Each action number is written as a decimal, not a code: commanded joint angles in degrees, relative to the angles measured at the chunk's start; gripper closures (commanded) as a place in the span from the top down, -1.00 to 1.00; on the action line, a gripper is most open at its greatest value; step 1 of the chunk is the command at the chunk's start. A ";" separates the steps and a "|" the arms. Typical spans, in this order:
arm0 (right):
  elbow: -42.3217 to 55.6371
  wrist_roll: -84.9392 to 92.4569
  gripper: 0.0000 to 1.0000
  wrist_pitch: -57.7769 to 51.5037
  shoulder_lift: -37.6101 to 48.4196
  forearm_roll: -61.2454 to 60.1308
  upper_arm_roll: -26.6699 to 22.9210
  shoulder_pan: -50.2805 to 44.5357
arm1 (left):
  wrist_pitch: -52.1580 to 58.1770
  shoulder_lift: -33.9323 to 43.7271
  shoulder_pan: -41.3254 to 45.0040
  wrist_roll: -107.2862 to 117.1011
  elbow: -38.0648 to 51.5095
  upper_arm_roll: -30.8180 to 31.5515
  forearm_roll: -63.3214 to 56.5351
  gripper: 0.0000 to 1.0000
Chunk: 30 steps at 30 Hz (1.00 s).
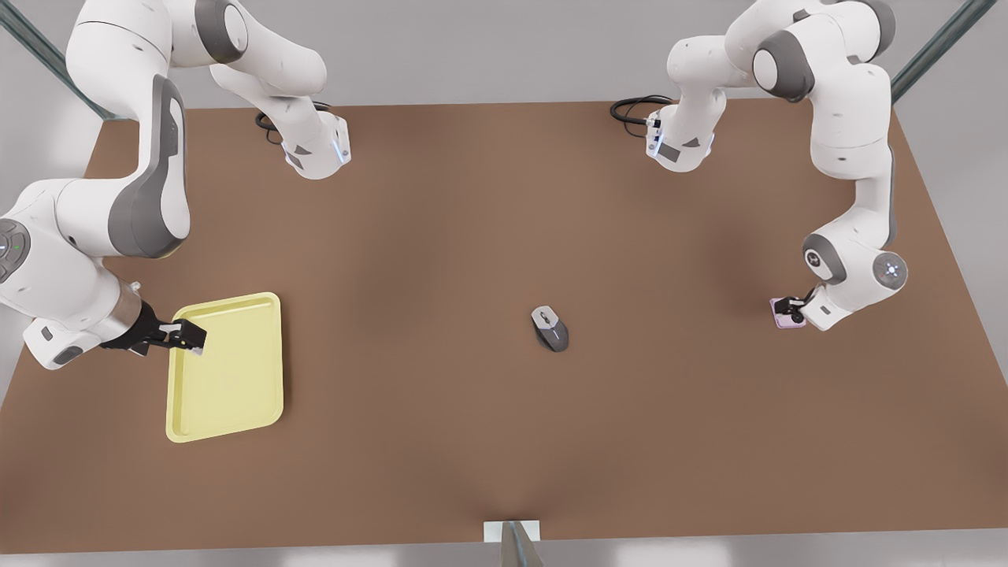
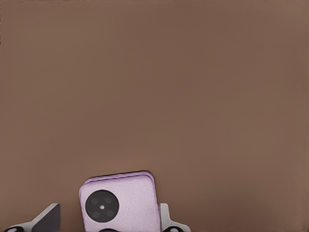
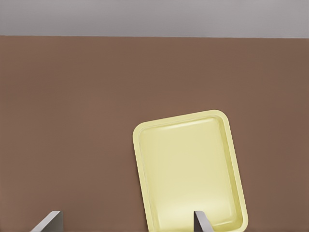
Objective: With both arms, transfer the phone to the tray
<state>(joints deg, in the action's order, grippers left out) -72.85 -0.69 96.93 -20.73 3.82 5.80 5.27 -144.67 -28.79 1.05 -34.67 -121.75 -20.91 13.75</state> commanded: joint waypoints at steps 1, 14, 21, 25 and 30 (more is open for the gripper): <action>-0.01 -0.02 1.00 0.19 0.07 -0.04 0.01 0.00 | 0.00 0.05 0.00 -8.48 0.02 -0.01 3.03 1.00; 0.08 0.07 1.00 -0.78 3.06 -0.13 -0.17 0.09 | -0.52 -2.06 -0.09 -8.66 0.11 -0.01 3.39 0.67; 0.25 -0.02 1.00 -2.70 4.11 -0.30 -0.08 0.17 | -0.09 -2.32 0.00 -8.66 0.20 -0.01 3.47 0.65; 0.34 0.07 1.00 -8.42 4.73 -1.71 -0.43 1.05 | 1.76 -1.71 0.62 -7.87 1.60 0.34 3.39 0.62; 0.25 -0.02 1.00 -8.95 5.87 -1.62 0.01 0.62 | 5.71 -1.62 3.51 -4.97 4.94 0.61 3.30 0.62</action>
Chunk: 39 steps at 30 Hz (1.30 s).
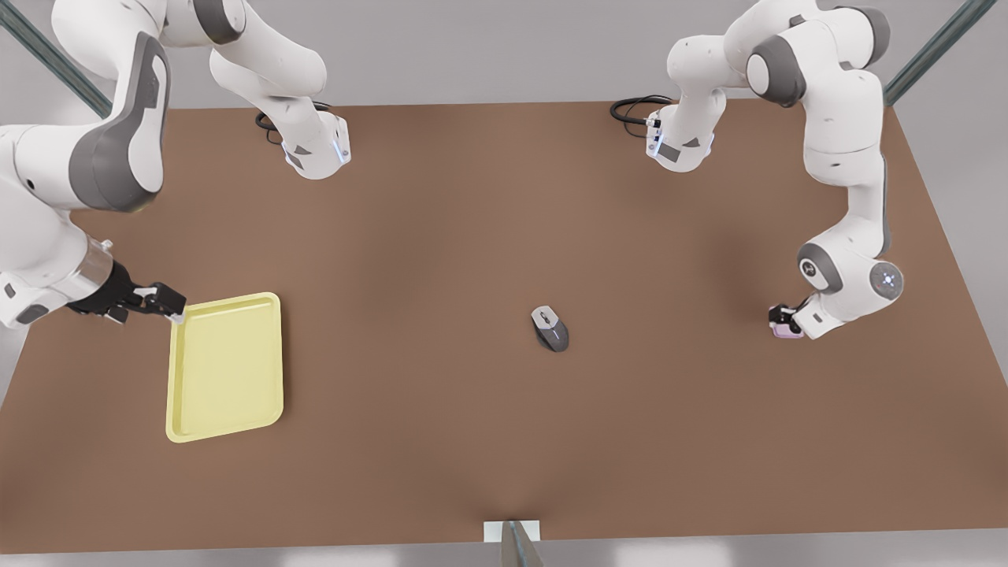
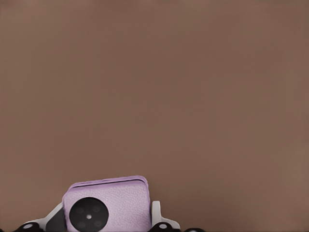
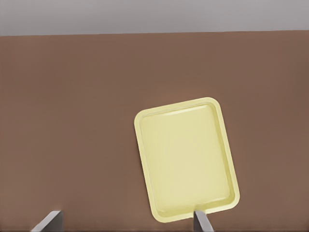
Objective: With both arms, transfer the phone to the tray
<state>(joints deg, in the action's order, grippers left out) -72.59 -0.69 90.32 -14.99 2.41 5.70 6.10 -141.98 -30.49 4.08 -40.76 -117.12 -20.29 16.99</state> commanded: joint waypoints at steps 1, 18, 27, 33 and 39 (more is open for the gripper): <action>0.08 0.07 1.00 -2.43 0.23 0.49 -0.16 -0.13 | 5.30 0.00 2.86 3.74 2.59 -0.02 -0.12 0.62; 0.96 -0.10 1.00 -1.91 0.31 -0.38 -0.95 0.22 | 35.81 -21.71 42.59 77.49 56.73 4.55 -1.61 0.62; 0.87 -0.10 1.00 -2.17 0.31 -0.38 -0.86 0.05 | 22.89 -28.22 51.73 82.15 61.92 8.77 -1.61 0.62; 0.87 -0.10 1.00 -2.26 0.31 -0.38 -0.86 0.05 | 22.01 -30.59 52.17 82.77 62.19 11.41 -1.61 0.62; 0.87 -0.10 1.00 -2.35 0.40 -0.47 -0.78 -0.04 | 19.99 -33.31 52.88 84.35 64.47 11.50 -1.61 0.65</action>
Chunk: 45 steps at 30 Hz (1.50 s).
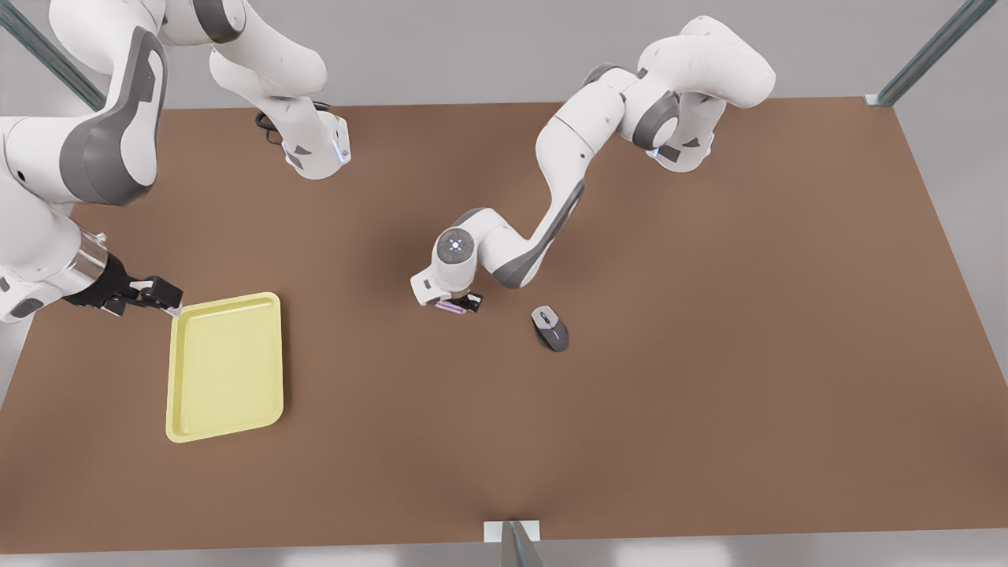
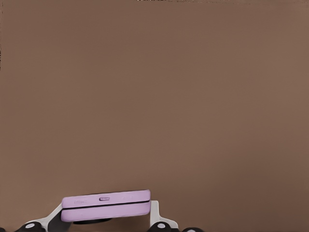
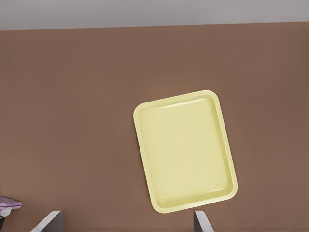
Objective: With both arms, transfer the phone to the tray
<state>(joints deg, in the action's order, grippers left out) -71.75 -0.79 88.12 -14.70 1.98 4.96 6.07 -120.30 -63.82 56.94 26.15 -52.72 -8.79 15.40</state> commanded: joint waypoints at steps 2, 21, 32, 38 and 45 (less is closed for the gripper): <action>0.03 0.00 1.00 -0.14 0.11 -0.13 0.23 -0.27 | -2.22 -0.25 0.01 18.15 0.16 0.18 -0.02 0.98; -4.01 0.08 1.00 3.02 -1.57 1.62 4.09 -14.94 | 37.42 37.44 -39.00 -19.73 -7.13 -6.52 -8.44 1.00; -4.45 1.66 1.00 17.52 -17.03 1.27 5.24 -33.93 | 34.78 44.48 -47.45 -22.20 -17.68 8.70 -16.81 1.00; -14.91 4.13 1.00 30.00 -18.61 1.54 5.24 -33.84 | 34.08 43.69 -47.45 -22.11 -17.68 8.35 -16.90 1.00; -14.21 4.21 1.00 35.01 -25.03 1.62 5.42 -34.02 | 33.99 42.38 -47.54 -22.11 -17.68 8.18 -16.99 1.00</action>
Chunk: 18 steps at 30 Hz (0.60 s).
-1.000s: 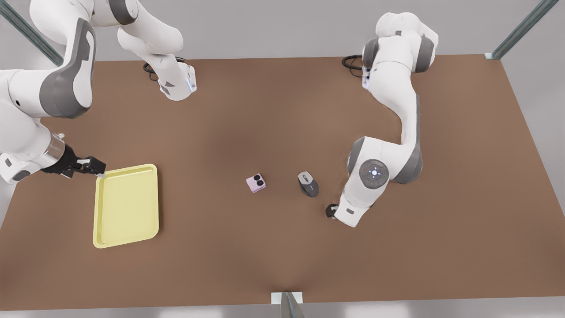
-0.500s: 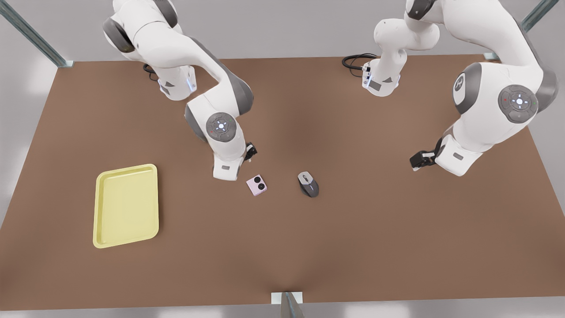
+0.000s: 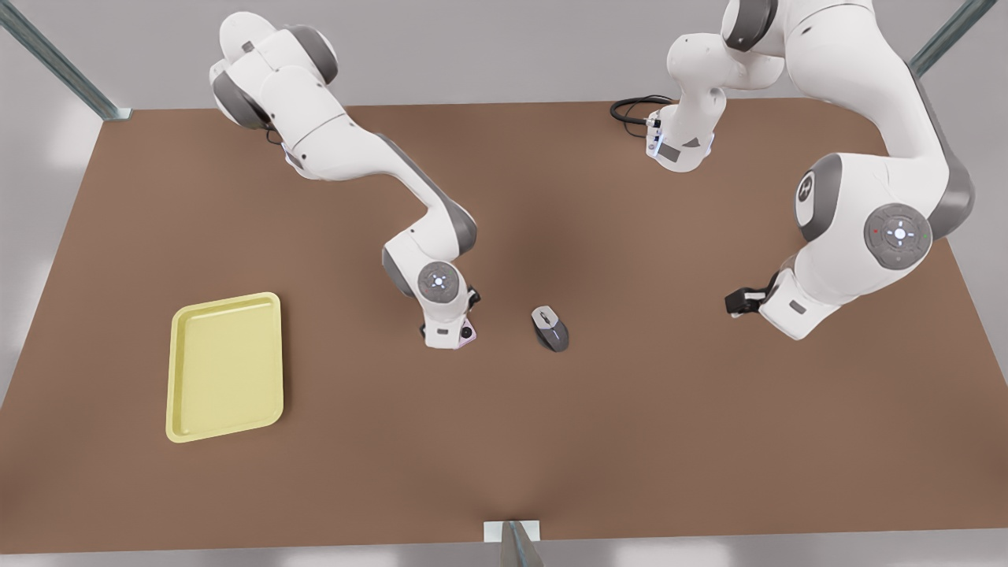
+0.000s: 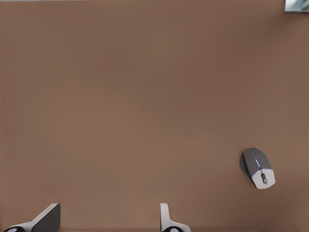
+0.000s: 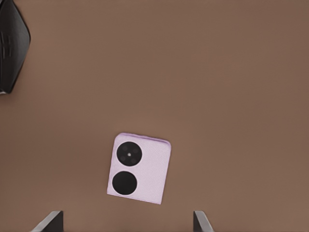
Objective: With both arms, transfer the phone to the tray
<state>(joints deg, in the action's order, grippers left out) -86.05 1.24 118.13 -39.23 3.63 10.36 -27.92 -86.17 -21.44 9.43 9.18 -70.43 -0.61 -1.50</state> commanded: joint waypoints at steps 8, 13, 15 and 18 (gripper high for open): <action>-0.34 2.19 1.00 8.69 -4.01 0.06 0.01 -0.03 | -1.10 -1.06 -0.02 -5.13 0.03 -0.18 -0.08 1.00; -0.34 2.28 1.00 9.05 -5.24 1.73 -0.08 0.41 | -1.36 -1.85 -0.11 -5.13 0.03 -0.27 -0.08 1.00; -0.43 2.54 1.00 9.05 -5.50 1.73 -0.08 0.41 | -1.45 -1.94 -0.11 -5.14 0.03 -0.27 -0.08 1.00; -0.96 2.45 1.00 11.60 -6.47 1.82 -0.08 0.23 | -1.45 -2.29 -0.11 -5.13 0.03 -0.27 -0.08 1.00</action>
<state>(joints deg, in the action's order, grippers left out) -86.89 2.55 127.38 -45.60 5.35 10.30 -27.69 -87.47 -23.73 9.32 5.92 -70.43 -0.88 -1.54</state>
